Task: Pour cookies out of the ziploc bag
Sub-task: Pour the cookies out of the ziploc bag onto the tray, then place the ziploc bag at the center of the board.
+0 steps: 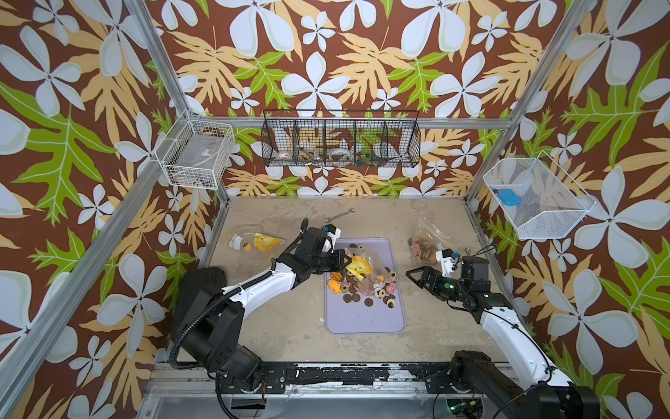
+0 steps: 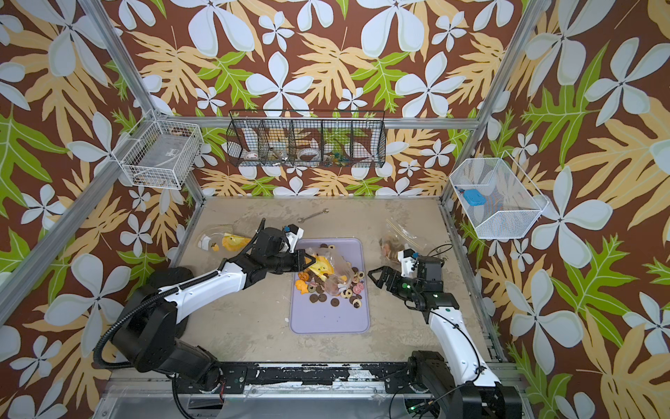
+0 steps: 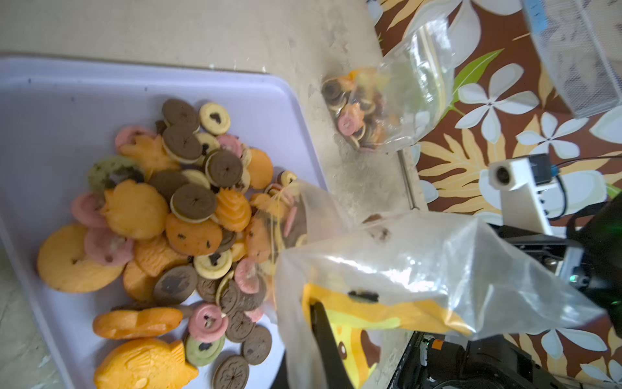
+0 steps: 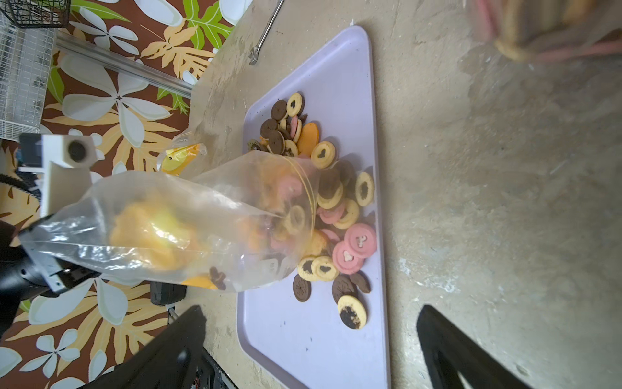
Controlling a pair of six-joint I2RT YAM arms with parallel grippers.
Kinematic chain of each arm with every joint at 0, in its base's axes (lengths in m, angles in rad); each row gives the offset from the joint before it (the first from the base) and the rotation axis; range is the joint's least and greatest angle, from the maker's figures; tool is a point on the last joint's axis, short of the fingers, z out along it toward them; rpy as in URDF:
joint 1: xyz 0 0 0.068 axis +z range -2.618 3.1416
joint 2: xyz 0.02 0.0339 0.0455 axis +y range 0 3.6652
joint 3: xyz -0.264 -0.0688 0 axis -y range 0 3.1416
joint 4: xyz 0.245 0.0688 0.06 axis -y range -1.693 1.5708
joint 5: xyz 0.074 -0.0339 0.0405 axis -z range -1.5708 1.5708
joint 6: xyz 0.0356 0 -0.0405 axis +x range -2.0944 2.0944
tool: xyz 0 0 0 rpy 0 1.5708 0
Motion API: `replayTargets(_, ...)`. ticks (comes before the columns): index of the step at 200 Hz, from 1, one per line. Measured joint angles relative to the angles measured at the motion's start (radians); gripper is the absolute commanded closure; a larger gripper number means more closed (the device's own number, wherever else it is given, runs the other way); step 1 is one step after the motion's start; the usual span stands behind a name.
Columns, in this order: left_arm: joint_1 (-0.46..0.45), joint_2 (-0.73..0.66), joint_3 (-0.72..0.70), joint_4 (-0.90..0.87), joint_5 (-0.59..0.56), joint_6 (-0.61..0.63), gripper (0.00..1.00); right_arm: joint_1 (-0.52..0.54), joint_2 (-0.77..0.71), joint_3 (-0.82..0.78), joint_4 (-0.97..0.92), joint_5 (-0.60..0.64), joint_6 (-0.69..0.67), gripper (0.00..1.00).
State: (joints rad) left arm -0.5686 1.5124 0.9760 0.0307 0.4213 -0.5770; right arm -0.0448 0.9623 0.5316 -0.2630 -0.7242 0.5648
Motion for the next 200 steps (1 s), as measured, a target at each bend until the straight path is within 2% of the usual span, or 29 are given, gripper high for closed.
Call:
replayTargets(29, 0.0, -0.055, 0.082, -0.016, -0.002, 0.006, 1.0, -0.001, -0.001, -0.002, 0.0, 0.0, -0.001, 0.0)
replayTargets(51, 0.0, -0.089, 0.094, -0.021, -0.006, 0.006, 1.0, -0.002, -0.001, -0.008, 0.0, 0.0, -0.004, 0.0)
replayTargets(95, 0.0, -0.056, -0.037, 0.019, -0.023, -0.022, 1.0, -0.003, -0.001, -0.013, -0.002, 0.002, -0.013, 0.0)
replayTargets(122, 0.0, -0.01, -0.061, 0.029, -0.024, -0.023, 1.0, -0.003, -0.004, -0.007, -0.014, 0.003, -0.021, 0.0)
replayTargets(155, 0.0, -0.004, 0.005, 0.013, -0.027, -0.022, 1.0, -0.007, -0.008, 0.01, -0.026, 0.006, -0.029, 0.0)
replayTargets(200, 0.0, -0.106, 0.089, -0.019, -0.032, -0.018, 1.0, -0.009, -0.011, 0.015, -0.029, 0.002, -0.03, 0.0)
